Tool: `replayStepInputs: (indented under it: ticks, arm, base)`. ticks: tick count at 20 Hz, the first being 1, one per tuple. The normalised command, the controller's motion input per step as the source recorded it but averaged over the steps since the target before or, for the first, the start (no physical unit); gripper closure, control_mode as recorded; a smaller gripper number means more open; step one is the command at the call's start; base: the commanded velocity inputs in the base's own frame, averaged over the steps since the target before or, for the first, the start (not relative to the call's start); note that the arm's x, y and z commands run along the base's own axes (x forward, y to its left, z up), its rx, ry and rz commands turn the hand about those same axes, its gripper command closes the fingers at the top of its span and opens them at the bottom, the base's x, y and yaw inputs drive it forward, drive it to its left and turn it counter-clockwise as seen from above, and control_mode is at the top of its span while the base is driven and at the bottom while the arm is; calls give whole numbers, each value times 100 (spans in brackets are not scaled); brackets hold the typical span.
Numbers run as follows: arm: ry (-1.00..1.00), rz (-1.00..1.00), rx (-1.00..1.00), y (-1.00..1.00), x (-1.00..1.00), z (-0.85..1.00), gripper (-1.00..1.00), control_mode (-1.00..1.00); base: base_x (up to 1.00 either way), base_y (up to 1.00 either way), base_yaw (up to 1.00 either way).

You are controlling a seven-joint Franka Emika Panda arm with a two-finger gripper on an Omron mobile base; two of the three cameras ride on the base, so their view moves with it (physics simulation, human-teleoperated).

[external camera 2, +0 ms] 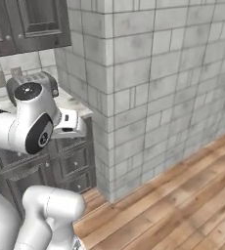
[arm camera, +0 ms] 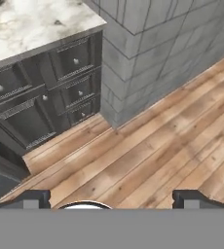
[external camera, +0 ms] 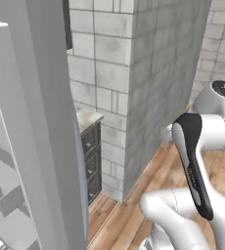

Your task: Place the liquor on the top shelf of the fridge to keep it out of children's reach, and place the orange and tomato on lower shelves for easy access.

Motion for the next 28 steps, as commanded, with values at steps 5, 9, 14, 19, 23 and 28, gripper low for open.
replayStepInputs:
  ticks: [5,9,14,19,23,28]
  arm:
    - [0,0,0,0,0,0,-100,100]
    - [0,0,0,0,0,0,-100,100]
    - [0,0,0,0,0,0,-100,100]
    - [0,0,0,0,0,0,-100,100]
    - [0,0,0,0,0,0,-100,100]
    - [0,0,0,0,0,0,-100,100]
  base:
    - [74,-3,53]
    - [67,0,55]
    - [74,0,53]
    - [76,-1,49]
    - [73,-19,48]
    - [63,-41,50]
